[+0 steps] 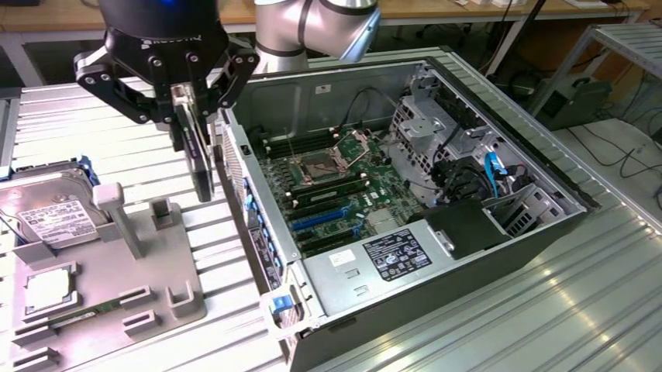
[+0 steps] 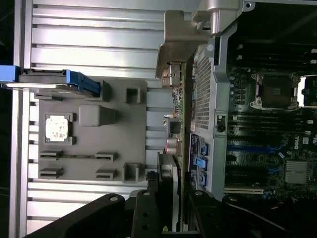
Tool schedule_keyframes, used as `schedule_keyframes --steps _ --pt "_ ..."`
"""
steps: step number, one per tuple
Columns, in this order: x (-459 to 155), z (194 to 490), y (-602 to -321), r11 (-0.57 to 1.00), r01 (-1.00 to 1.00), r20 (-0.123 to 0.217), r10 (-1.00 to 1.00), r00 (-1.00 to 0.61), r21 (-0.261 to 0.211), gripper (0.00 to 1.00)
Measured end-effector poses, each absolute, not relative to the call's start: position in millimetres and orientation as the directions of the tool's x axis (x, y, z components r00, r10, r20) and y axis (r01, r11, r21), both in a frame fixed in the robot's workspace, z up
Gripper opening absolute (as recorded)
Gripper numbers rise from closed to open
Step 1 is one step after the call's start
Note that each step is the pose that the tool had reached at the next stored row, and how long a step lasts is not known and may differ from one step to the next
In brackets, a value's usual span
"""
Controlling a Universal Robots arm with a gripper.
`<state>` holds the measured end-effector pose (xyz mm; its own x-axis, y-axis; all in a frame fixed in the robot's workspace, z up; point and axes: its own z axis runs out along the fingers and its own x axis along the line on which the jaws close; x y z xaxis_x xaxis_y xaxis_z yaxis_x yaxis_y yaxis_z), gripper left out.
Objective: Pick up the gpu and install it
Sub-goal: 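Pick up the gpu and move the gpu toward the slot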
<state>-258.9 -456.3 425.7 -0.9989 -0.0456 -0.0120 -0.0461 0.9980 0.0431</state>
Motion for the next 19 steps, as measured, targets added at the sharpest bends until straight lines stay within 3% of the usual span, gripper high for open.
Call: schedule_keyframes --steps 19 --pt "-228.1 425.6 -456.3 0.998 -0.046 -0.014 -0.046 -0.999 0.043 0.28"
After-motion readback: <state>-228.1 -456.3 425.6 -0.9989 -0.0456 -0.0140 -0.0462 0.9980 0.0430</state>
